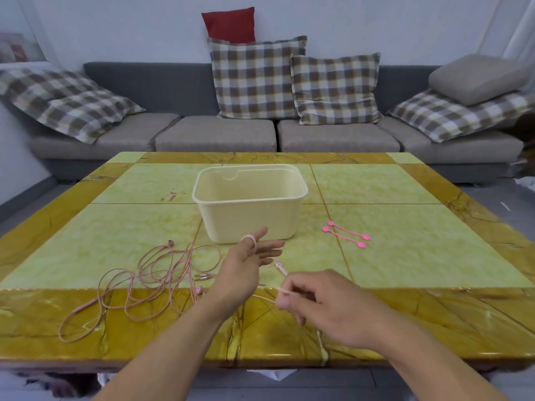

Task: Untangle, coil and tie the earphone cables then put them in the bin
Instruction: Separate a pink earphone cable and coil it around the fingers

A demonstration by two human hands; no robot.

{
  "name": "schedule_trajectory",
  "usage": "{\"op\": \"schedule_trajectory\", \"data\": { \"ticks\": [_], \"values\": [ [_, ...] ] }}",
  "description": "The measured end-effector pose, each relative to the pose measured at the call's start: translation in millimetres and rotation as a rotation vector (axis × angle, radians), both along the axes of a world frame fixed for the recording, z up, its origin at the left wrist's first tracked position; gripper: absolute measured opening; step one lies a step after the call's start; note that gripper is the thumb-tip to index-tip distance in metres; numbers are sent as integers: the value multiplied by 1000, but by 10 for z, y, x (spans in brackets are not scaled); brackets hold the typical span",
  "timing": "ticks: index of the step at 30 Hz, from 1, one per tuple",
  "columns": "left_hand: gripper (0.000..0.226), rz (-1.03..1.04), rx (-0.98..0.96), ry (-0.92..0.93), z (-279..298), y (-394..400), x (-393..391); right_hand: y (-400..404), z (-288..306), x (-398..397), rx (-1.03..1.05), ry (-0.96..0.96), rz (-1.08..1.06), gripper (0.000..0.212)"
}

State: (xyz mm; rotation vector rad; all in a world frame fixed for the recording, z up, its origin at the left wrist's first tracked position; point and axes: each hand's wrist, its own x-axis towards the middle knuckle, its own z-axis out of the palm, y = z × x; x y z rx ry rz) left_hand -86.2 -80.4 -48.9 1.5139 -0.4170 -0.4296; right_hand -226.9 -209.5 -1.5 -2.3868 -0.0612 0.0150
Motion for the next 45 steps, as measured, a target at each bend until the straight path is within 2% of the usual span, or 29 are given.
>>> {"op": "schedule_trajectory", "data": {
  "ticks": [2,6,9,12,14,17,20,21,23,25,28,30,32,34,38,40,43,45],
  "values": [
    [54,-149,101,-15,-21,33,-59,-80,28,-6,101,-118,-81,21],
    [54,-476,150,195,99,85,-220,-270,-47,39,214,-339,-306,20],
    [53,-640,192,194,185,89,-319,-315,-97,114,313,-388,-397,14],
    [66,-756,114,262,253,83,-356,-324,-137,188,396,-379,-472,9],
    [58,-725,-12,302,296,70,-375,-334,-183,211,424,-318,-511,6],
    [43,-510,-181,314,335,36,-416,-290,-219,227,452,-134,-503,5],
    [38,-411,-318,430,344,-4,-443,-238,-255,242,262,-10,-395,30],
    [38,-389,-371,467,343,-13,-444,-213,-255,234,203,32,-357,30],
    [43,-311,-452,483,327,-18,-409,-160,-256,209,137,85,-261,27],
    [52,-228,-476,441,298,1,-343,-94,-274,179,121,118,-180,13],
    [69,-178,-392,325,205,51,-217,-11,-286,149,15,113,-141,21],
    [75,-185,-236,199,133,71,-167,32,-233,121,-97,77,-114,22],
    [61,-210,-57,28,65,61,-190,49,-186,95,-171,48,-76,21],
    [51,-226,89,-40,8,42,-234,33,-140,86,-186,29,-47,20],
    [40,-246,430,-178,-13,78,-215,-96,-35,46,185,-17,-88,20],
    [41,-283,430,-141,78,113,-203,-173,-25,52,272,-103,-184,19],
    [58,-425,237,97,214,122,-223,-212,-79,130,334,-241,-330,17],
    [60,-548,132,259,274,109,-236,-222,-96,191,403,-303,-405,13]
  ]
}}
